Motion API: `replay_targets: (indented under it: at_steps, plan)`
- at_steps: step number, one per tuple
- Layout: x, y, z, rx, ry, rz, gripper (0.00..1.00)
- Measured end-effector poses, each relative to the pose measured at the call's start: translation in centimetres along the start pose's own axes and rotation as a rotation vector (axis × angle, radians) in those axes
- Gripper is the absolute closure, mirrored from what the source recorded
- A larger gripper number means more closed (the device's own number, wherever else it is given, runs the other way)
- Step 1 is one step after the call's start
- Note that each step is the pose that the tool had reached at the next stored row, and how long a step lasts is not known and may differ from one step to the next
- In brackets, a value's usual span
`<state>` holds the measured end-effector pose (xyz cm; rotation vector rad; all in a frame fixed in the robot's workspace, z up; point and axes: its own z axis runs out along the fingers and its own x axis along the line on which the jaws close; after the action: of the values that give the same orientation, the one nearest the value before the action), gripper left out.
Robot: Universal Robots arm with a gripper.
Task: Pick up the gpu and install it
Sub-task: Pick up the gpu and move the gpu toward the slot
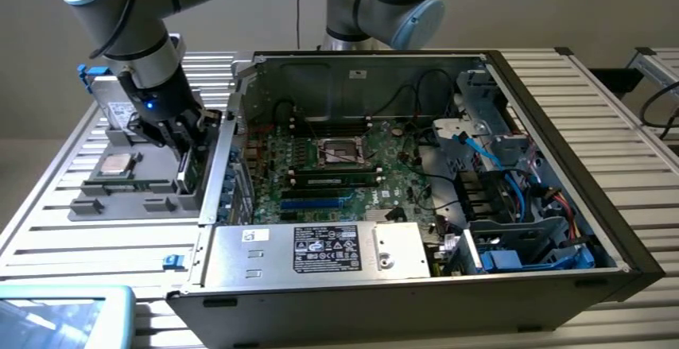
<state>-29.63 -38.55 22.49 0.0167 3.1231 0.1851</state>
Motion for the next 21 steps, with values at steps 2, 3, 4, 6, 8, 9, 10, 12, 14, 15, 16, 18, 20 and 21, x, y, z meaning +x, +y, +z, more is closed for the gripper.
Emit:
replay_targets:
  at_steps: [2,3,4,6,8,9,10,12,14,15,16,18,20,21]
  plan:
    - [0.0,0.03,-0.24,-0.0002,0.0005,0.000,0.72]
    - [0.0,0.04,-0.40,-0.0014,0.0006,0.000,0.72]
    - [0.0,0.06,-0.60,-0.0028,0.0016,0.000,0.72]
    - [0.0,0.14,-1.20,-0.0044,0.0027,0.000,0.72]
    - [0.0,0.23,-2.01,-0.0049,0.0030,0.001,0.72]
    - [0.0,0.28,-2.44,-0.0050,0.0031,0.000,0.72]
    - [0.0,0.33,-2.92,-0.0048,0.0034,0.001,0.72]
    - [0.0,0.42,-3.83,-0.0049,0.0036,0.001,0.72]
    - [-0.1,0.50,-4.71,-0.0050,0.0035,0.001,0.72]
    - [-0.1,0.53,-5.17,-0.0049,0.0037,0.001,0.72]
    - [-0.1,0.57,-5.62,-0.0049,0.0036,0.001,0.72]
    - [-0.1,0.64,-6.52,-0.0049,0.0035,0.001,0.72]
    - [-0.1,0.71,-7.46,-0.0049,0.0035,0.001,0.72]
    - [-0.1,0.74,-7.91,-0.0050,0.0035,0.001,0.72]
